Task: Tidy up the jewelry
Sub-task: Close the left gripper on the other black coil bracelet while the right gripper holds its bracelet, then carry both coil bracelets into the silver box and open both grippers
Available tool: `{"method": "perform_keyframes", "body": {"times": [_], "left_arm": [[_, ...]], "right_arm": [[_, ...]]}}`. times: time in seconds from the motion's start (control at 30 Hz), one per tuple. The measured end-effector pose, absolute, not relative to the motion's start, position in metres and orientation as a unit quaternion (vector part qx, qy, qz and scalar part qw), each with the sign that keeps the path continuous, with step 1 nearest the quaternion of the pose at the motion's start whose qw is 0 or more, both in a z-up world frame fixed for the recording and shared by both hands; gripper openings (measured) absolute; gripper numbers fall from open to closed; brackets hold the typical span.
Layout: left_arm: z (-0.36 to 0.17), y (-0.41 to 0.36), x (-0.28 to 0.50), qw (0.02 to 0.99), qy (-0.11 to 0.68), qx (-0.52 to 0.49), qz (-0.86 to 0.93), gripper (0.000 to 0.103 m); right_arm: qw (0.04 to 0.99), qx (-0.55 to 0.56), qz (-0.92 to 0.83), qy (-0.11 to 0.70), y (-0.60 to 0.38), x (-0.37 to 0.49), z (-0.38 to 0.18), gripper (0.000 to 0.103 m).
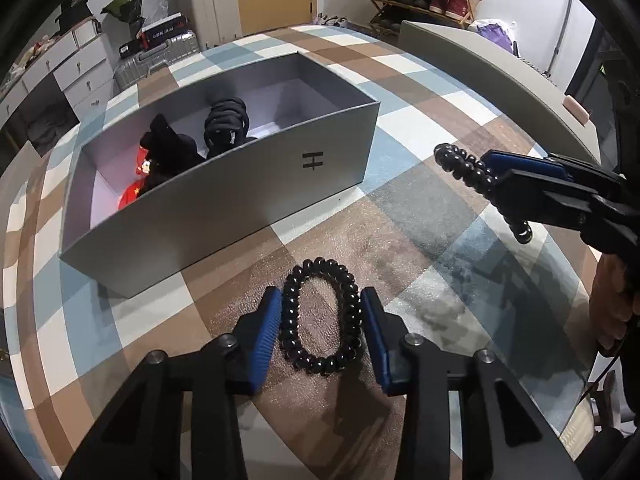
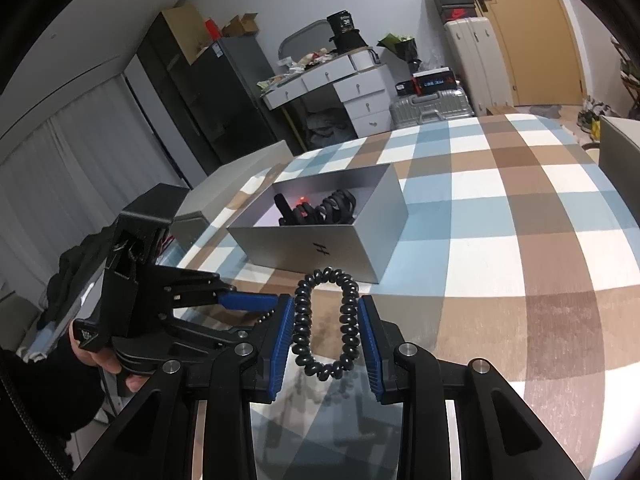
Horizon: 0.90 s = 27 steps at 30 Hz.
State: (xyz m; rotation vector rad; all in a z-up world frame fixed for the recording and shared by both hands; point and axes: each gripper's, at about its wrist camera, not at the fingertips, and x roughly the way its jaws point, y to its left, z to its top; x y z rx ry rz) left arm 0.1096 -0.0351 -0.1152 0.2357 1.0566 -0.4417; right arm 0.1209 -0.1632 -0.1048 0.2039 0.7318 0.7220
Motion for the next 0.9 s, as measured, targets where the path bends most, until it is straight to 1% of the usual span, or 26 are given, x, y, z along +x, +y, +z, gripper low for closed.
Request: {"method": "perform_keyframes", "body": {"times": [0.23,0.37,0.57,0.9], "left_arm": [[-0.104,-0.034,0.106,0.843,0.482,0.113,-0.209,0.033],[-0.095,-0.028,0.103,0.85,0.474,0.089,-0.213,0.033],[-0.069,-0.017,0.098,0.874,0.437,0.064,-0.204,0.033],[-0.042,0.035,0.12,0.913,0.382,-0.062,-0.126,0.033]], "right_arm": [[0.868,0.1,0.344,0.345,-0.164,0.12,-0.1,0.031],[0.87,0.099,0.347,0.336,-0.162,0.118,-0.094,0.031],[0.873,0.104,0.358,0.313,-0.157,0.118,-0.078,0.031],[0.873,0.103,0.376,0.295,-0.138,0.143,-0.06,0.032]]}}
